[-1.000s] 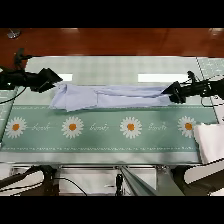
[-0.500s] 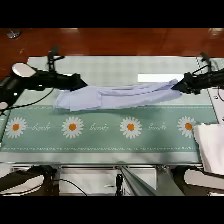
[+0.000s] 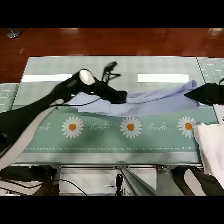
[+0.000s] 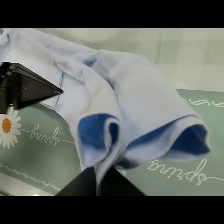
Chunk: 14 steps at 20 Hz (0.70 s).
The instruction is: Fold the shirts.
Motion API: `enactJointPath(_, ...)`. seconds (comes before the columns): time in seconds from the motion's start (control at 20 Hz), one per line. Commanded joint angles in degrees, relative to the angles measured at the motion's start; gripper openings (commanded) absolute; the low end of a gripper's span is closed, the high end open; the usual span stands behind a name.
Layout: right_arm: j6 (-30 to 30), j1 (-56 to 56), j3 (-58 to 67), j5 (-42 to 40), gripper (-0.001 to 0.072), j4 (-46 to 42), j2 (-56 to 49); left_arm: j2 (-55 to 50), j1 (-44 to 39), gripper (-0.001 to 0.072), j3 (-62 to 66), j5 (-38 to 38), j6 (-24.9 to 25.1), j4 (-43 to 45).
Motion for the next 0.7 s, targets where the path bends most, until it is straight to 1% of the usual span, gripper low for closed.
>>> enactJointPath(0.0,3.32,0.0,-0.94,1.03,0.0018,0.37,7.63,-7.37,-9.38,0.002,6.99,-1.14,-5.75,-0.02)
enactJointPath(0.15,4.13,0.0,-0.94,1.57,0.0018,0.35,8.31,-10.69,-14.53,0.0021,9.33,-1.22,-5.77,-4.11)
enactJointPath(0.25,4.24,0.0,-0.94,1.7,0.0018,0.35,8.31,-10.67,-14.84,0.0021,9.66,-1.84,-5.73,-5.44)
enactJointPath(0.3,4.39,0.0,-0.94,1.68,0.0018,0.35,8.31,-10.1,-13.53,0.0021,9.97,-2.8,-5.66,-5.42)
enactJointPath(0.45,4.94,0.0,-0.94,1.62,0.0019,0.74,8.31,-6.71,-4.87,0.0021,10.08,-6.47,-5.68,-5.4)
enactJointPath(0.55,5.14,0.04,-0.94,0.66,0.0019,2.25,8.26,-2.78,3.54,0.0021,10.08,-9.31,-5.66,-5.31)
enactJointPath(0.65,5.22,2.91,-0.81,-1.29,0.0019,4.87,6.67,2.54,12.55,0.0022,10.05,-11.85,-5.86,-3.21)
